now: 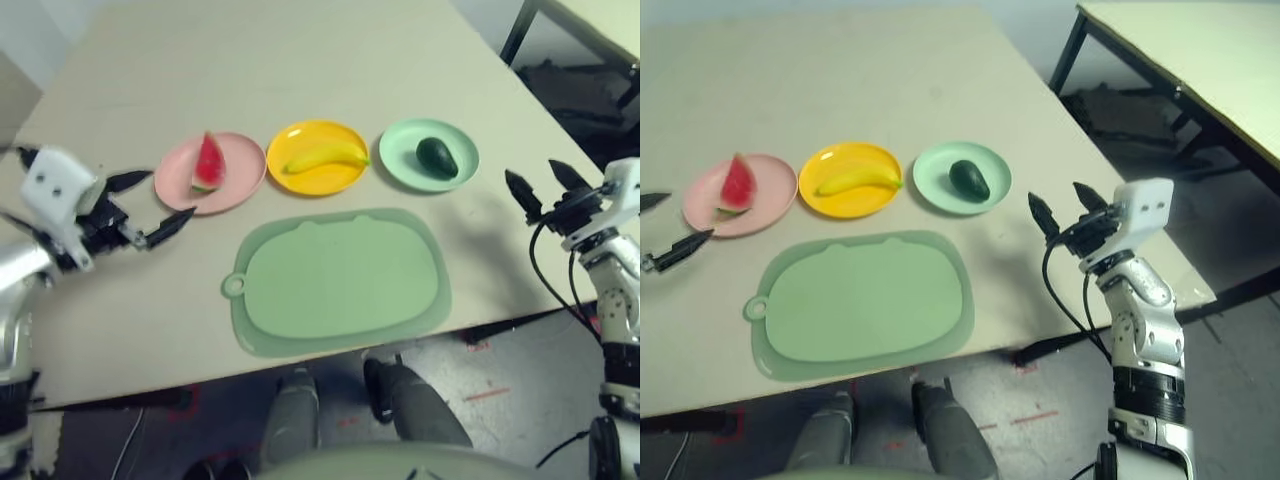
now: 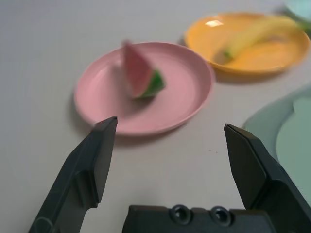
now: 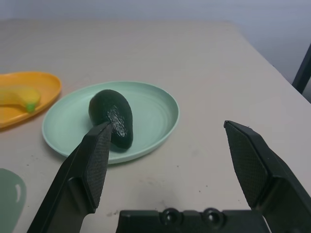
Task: Place the fruits into color-matched plates.
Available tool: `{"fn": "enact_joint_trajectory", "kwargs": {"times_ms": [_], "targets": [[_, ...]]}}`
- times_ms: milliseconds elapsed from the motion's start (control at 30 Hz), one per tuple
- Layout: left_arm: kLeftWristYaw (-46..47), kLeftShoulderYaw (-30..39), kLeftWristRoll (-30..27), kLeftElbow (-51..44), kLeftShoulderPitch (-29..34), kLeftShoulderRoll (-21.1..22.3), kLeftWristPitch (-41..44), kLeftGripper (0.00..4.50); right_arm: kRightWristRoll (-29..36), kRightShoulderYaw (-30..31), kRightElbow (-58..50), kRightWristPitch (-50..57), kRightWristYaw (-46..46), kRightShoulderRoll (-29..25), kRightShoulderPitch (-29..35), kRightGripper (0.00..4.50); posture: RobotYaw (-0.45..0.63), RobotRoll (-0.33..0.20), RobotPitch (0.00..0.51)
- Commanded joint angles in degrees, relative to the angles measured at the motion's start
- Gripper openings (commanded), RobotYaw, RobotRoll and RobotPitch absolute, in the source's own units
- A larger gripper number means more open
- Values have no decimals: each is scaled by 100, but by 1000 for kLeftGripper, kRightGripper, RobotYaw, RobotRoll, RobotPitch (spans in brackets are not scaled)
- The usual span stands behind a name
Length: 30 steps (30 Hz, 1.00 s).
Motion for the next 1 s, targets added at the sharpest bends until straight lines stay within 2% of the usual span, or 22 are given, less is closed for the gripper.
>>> {"fn": "enact_joint_trajectory", "kwargs": {"times_ms": [33, 433, 667, 800, 1000], "targets": [[472, 351, -87, 126, 67, -222, 96, 4487, 133, -86, -53, 152, 46, -95, -74, 4500, 66, 0, 203], [953, -88, 188, 489, 26, -770, -231, 4487, 451, -163, -303, 167, -64, 211, -40, 4500, 76, 0, 203], [958, -100, 225, 664, 255, -951, -521, 4487, 987, -593, -493, 332, -418, 498, 33, 4500, 80, 0, 199], [963, 2, 178, 710, 356, -960, -685, 4487, 729, -322, -813, 316, -389, 546, 437, 4500, 88, 0, 198], [985, 28, 167, 764, 259, -874, -799, 4487, 234, -22, -780, -244, -448, 952, 1099, 4500, 111, 0, 199]]}}
